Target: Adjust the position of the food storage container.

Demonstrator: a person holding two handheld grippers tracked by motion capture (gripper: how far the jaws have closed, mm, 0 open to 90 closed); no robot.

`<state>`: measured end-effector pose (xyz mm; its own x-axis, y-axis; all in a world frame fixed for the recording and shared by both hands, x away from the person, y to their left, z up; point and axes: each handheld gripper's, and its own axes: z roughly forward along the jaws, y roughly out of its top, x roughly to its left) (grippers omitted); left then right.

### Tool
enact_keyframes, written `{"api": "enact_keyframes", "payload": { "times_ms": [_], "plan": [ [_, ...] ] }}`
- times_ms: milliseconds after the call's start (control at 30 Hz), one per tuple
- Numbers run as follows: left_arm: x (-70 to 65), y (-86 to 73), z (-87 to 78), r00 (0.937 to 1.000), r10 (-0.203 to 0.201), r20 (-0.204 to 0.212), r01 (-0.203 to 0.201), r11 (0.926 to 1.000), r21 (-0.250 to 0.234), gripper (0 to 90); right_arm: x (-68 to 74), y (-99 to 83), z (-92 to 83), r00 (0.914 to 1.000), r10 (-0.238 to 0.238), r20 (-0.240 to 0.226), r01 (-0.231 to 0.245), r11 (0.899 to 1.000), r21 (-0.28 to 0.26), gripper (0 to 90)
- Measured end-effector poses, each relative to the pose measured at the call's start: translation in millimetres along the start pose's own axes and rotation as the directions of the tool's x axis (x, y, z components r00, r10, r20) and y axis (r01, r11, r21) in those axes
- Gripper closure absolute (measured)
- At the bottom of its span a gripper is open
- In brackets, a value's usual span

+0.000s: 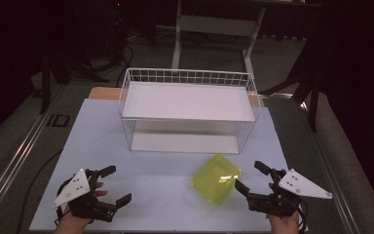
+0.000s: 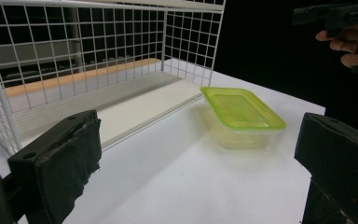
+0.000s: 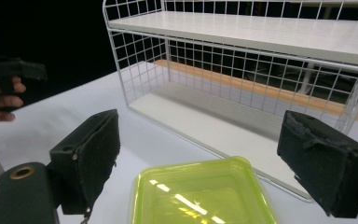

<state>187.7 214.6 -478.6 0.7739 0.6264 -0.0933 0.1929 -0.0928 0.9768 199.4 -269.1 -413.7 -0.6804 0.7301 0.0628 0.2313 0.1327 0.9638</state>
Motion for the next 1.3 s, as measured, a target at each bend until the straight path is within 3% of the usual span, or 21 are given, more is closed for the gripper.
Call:
{"api": "enact_keyframes", "payload": {
  "times_ms": [200,333,467,567,600,667,733,767,800,900,1000,1033,1067,1100,1133,1167,1233,1267,1300],
  "plan": [
    [-2.3,0.5,1.1,0.9999,0.012,0.008,-0.011,0.9999,-0.002,1.3,-4.7,1.9,4.6,1.0000,0.003,-0.008,-0.003,1.000,0.004,12.8],
    [-1.8,-1.6,2.1,0.9999,0.010,0.009,-0.011,0.9999,0.007,1.3,-6.9,0.5,8.9,1.0000,-0.007,0.001,0.007,0.999,0.046,13.0],
    [-2.4,-2.6,3.5,0.9997,0.015,0.016,-0.016,0.9998,0.014,1.3,-11.0,-7.1,13.4,0.9993,0.004,-0.037,-0.001,0.994,0.105,14.9],
    [-4.3,-2.5,4.2,0.9995,0.022,0.023,-0.023,0.9997,0.014,1.3,-15.1,-15.7,15.8,0.9985,0.036,-0.042,-0.029,0.989,0.145,23.4],
    [-4.8,-2.6,4.4,0.9994,0.024,0.024,-0.024,0.9996,0.013,1.3,-18.0,-22.0,16.8,0.9975,0.045,-0.054,-0.035,0.984,0.177,31.3],
    [-4.9,-2.8,5.1,0.9993,0.026,0.027,-0.026,0.9995,0.017,1.3,-19.3,-25.5,17.3,0.9977,0.038,-0.057,-0.026,0.981,0.193,34.6],
    [-5.0,-3.4,6.0,0.9993,0.026,0.028,-0.027,0.9995,0.018,1.3,-23.1,-32.8,19.1,0.9969,0.032,-0.072,-0.014,0.969,0.245,46.4],
    [-5.4,-3.5,6.3,0.9993,0.027,0.027,-0.027,0.9994,0.020,1.3,-26.6,-40.4,20.1,0.9964,0.025,-0.081,-0.001,0.958,0.287,58.6],
    [-5.7,-3.5,6.4,0.9992,0.029,0.028,-0.030,0.9993,0.023,1.3,-26.6,-40.4,20.1,0.9964,0.025,-0.081,-0.001,0.958,0.287,58.6],
    [-6.8,-3.4,6.7,0.9989,0.036,0.028,-0.037,0.9991,0.023,1.3,-30.7,-51.0,20.9,0.9957,0.025,-0.089,0.008,0.935,0.353,75.0],
    [-6.9,-3.5,7.7,0.9989,0.037,0.027,-0.038,0.9990,0.024,1.3,-34.9,-61.7,21.5,0.9939,0.055,-0.095,-0.011,0.912,0.409,89.9],
    [-6.7,-3.5,8.0,0.9990,0.036,0.027,-0.037,0.9990,0.025,1.3,-34.9,-61.7,21.5,0.9939,0.055,-0.095,-0.011,0.912,0.409,89.9],
    [-6.8,-3.5,8.1,0.9990,0.037,0.025,-0.037,0.9989,0.027,1.3,-34.6,-67.3,24.7,0.9933,0.045,-0.106,0.006,0.899,0.438,90.0],
    [-6.8,-3.4,8.1,0.9989,0.040,0.024,-0.041,0.9988,0.028,1.3,-34.6,-67.3,24.7,0.9933,0.045,-0.106,0.006,0.899,0.438,90.0],
    [-7.0,-3.4,8.0,0.9989,0.040,0.026,-0.041,0.9988,0.026,1.3,-34.2,-70.7,27.5,0.9930,0.038,-0.112,0.016,0.893,0.450,90.0],
    [-7.2,-3.3,7.9,0.9989,0.039,0.025,-0.040,0.9989,0.026,1.3,-33.2,-78.1,34.3,0.9922,0.029,-0.121,0.034,0.876,0.481,90.0],
    [-7.3,-3.3,7.8,0.9988,0.042,0.024,-0.043,0.9988,0.025,1.3,-32.6,-81.9,38.2,0.9891,0.034,-0.143,0.040,0.872,0.489,90.0],
    [-7.0,-3.3,7.6,0.9989,0.041,0.022,-0.042,0.9988,0.024,1.3,-30.1,-88.6,46.9,0.9864,0.027,-0.162,0.061,0.856,0.513,90.0],
    [-7.0,-3.3,7.6,0.9989,0.041,0.022,-0.042,0.9988,0.024,1.3,-30.1,-88.6,46.9,0.9864,0.027,-0.162,0.061,0.856,0.513,90.0]
  ]
}}
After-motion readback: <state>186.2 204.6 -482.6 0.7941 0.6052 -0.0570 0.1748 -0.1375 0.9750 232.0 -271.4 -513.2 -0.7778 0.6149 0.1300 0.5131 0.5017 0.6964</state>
